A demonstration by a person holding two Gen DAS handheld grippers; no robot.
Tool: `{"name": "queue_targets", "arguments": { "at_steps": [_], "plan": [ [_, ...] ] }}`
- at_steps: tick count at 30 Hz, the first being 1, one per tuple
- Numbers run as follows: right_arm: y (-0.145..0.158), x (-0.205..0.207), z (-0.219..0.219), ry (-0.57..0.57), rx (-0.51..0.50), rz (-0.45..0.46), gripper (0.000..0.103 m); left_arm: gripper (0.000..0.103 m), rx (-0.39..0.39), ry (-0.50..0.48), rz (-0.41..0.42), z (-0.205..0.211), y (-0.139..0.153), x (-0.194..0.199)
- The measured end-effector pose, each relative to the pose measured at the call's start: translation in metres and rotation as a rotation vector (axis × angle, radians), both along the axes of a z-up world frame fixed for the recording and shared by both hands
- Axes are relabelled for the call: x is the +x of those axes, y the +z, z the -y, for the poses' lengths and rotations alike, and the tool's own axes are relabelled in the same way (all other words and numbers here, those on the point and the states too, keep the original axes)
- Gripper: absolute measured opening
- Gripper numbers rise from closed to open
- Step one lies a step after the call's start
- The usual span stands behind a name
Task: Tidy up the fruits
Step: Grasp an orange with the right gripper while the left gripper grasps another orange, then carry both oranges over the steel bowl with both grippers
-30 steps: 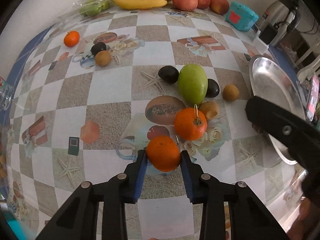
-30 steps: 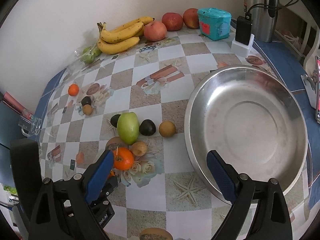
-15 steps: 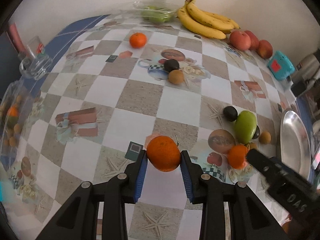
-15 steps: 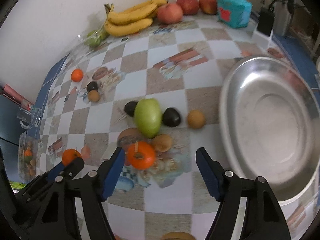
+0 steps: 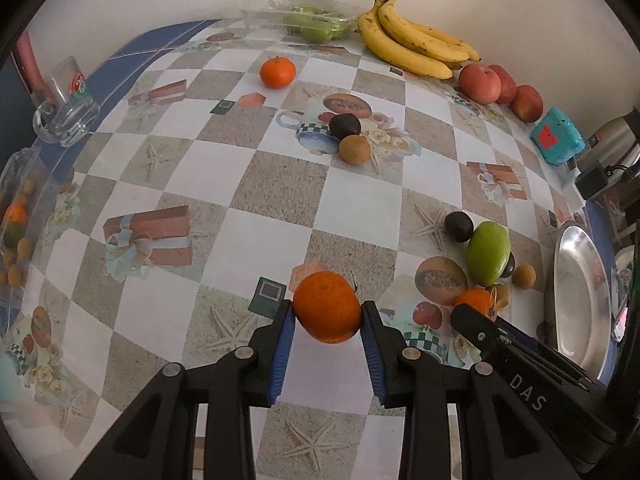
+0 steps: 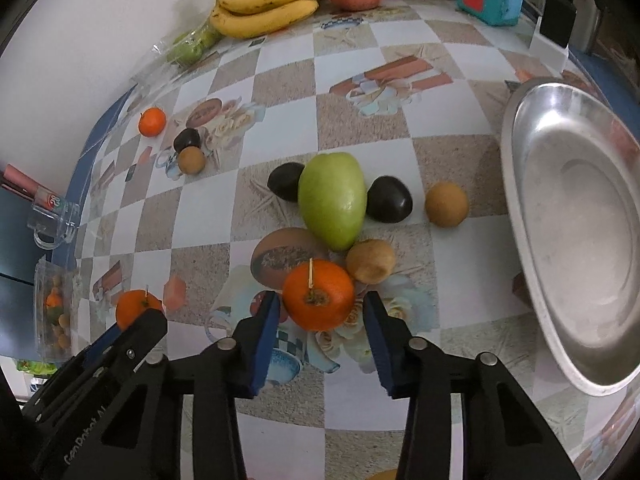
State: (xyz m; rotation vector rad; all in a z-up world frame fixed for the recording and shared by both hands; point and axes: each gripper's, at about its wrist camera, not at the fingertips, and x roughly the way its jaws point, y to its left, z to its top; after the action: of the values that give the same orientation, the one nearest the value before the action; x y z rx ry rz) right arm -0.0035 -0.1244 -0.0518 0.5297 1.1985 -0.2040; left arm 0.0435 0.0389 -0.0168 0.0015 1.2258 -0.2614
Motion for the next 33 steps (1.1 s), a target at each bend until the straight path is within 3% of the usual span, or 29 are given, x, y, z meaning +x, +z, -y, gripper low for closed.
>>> {"name": "queue_targets", "arguments": {
  "at_steps": [2,17,26,33],
  "plan": [
    [0.0,0.0,-0.001,0.004,0.002,0.001,0.039,0.036,0.0,0.001,-0.002,0.0,-0.001,0.0],
    [0.027,-0.009,0.004,-0.006,0.038,0.101,0.038,0.036,0.011,0.04,-0.008,-0.003,0.01,0.004],
    [0.042,-0.015,0.024,-0.054,-0.002,0.124,0.038,0.036,0.002,0.029,0.004,0.025,0.037,0.017],
    [0.047,-0.031,0.061,-0.148,-0.042,0.119,0.038,0.036,-0.016,0.003,-0.012,0.063,0.042,0.021]
  ]
}}
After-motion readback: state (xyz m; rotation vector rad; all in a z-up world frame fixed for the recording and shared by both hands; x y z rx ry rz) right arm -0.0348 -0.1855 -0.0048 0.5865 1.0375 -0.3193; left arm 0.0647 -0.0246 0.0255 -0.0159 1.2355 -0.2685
